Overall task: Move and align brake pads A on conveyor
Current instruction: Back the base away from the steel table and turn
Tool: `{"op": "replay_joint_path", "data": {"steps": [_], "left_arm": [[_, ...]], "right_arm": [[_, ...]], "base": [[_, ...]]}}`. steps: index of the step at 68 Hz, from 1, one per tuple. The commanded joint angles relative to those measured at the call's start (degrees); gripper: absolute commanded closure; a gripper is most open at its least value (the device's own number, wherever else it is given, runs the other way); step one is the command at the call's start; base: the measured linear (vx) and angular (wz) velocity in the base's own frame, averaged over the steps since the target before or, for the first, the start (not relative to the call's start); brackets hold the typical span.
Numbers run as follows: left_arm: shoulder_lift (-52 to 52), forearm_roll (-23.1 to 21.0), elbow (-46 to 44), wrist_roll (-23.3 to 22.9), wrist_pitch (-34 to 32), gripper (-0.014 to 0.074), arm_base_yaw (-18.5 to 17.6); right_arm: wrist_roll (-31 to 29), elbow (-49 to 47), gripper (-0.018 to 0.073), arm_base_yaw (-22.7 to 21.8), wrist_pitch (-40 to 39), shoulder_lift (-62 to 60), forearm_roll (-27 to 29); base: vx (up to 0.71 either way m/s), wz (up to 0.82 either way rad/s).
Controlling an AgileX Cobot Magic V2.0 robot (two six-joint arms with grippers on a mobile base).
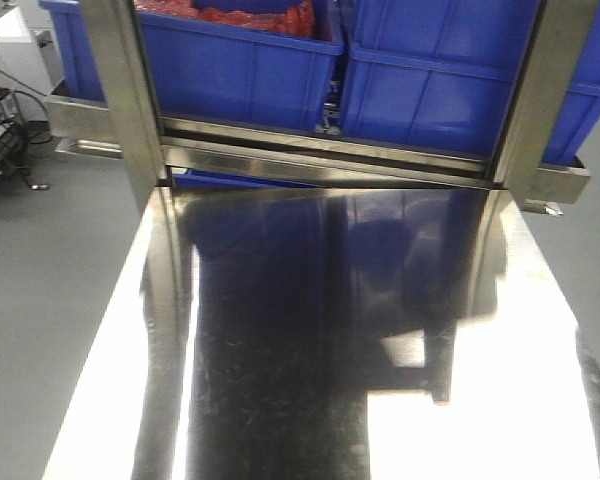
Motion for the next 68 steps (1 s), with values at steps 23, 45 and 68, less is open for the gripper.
{"op": "replay_joint_path", "data": {"steps": [23,45,68], "left_arm": [[0.1,0.9,-1.6,-0.4,-4.7,0.0472,-0.2],[0.1,0.9,-1.6,-0.4,-4.6,0.0472,-0.2],[0.1,0.9,-1.6,-0.4,-4.6,0.0472,-0.2]], "right_arm": [[-0.2,-1.7,0.0499,-0.1,-5.8,0.3,-0.2],[-0.2,-1.7,0.0499,-0.1,-5.8,0.3,-0.2],[-0.2,-1.7,0.0499,-0.1,-5.8,0.3,-0.2]], "base": [[-0.09,0.37],[-0.12,0.51],[-0.08,0.64]]}}
